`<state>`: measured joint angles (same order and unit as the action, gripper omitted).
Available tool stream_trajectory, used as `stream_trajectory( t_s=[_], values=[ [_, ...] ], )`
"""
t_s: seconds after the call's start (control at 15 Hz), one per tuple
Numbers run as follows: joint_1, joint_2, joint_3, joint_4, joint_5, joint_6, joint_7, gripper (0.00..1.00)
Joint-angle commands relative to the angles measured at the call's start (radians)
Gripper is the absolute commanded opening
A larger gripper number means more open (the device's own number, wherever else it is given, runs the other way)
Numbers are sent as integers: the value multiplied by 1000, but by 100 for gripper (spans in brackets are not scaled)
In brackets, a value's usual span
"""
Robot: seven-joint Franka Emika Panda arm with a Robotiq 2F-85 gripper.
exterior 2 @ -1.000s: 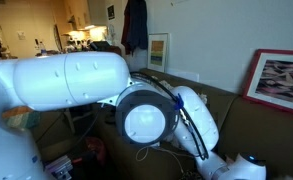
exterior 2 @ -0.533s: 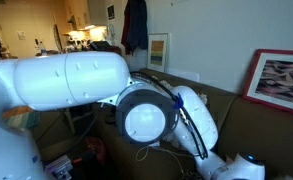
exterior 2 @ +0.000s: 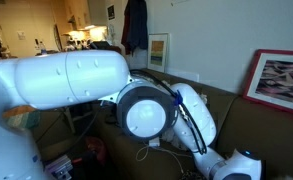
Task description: Move the open basket bag t the side of the couch
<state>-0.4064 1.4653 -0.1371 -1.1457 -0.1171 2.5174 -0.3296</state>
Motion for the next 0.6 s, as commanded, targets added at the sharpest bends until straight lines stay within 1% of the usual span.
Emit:
stream_trajectory(
  t_s=[0.0, 0.07, 0.13, 0.2, 0.27, 0.4, 0.47, 0.53],
  values=[
    [0, 29, -13, 19, -8, 35, 17, 6],
    [-4, 71, -13, 85, -3, 14, 11, 7],
    [-4, 54, -11, 65, -3, 24, 11, 4],
    [-1, 50, -12, 63, -3, 25, 14, 3],
    [-2, 53, -12, 72, -3, 23, 14, 5],
    [-2, 52, -11, 79, -2, 33, 14, 4],
    [1, 43, -13, 67, 1, 43, 15, 5],
    [-2, 50, -11, 79, -2, 50, 16, 5]
  ],
)
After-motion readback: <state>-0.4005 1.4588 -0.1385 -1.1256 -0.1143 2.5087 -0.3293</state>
